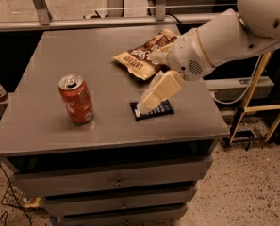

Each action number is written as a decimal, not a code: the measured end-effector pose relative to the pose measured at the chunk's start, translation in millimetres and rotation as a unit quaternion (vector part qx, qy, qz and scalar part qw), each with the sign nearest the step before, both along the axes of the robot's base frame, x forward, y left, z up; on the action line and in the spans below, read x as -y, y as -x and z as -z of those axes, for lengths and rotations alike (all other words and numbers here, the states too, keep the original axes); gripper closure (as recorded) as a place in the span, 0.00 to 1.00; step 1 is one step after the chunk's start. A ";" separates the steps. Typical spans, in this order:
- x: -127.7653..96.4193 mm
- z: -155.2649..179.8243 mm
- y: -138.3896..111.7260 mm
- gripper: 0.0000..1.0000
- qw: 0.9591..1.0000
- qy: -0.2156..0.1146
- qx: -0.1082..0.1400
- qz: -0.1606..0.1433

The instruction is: Knock coke can over

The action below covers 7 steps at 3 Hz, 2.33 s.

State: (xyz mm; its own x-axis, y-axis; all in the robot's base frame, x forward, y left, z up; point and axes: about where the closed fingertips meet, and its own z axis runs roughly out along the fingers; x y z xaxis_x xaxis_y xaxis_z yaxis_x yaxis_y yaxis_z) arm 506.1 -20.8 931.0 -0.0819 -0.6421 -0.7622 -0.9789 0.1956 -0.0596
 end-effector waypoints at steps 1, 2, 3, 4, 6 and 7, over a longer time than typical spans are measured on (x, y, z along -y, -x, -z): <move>-61.0 26.1 -3.5 0.00 0.998 -0.038 -0.005 -0.053; -114.7 36.8 -2.4 0.00 0.993 -0.081 0.004 -0.087; -148.6 37.0 -0.7 0.00 0.987 -0.117 0.012 -0.107; -179.4 38.4 2.8 0.00 0.980 -0.153 0.010 -0.128; -206.8 42.7 8.0 0.40 0.971 -0.188 0.000 -0.149; -204.4 49.8 1.4 0.63 0.970 -0.192 -0.005 -0.146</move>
Offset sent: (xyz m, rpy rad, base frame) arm 0.0044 0.1441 -0.0464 0.2075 -0.0172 0.2109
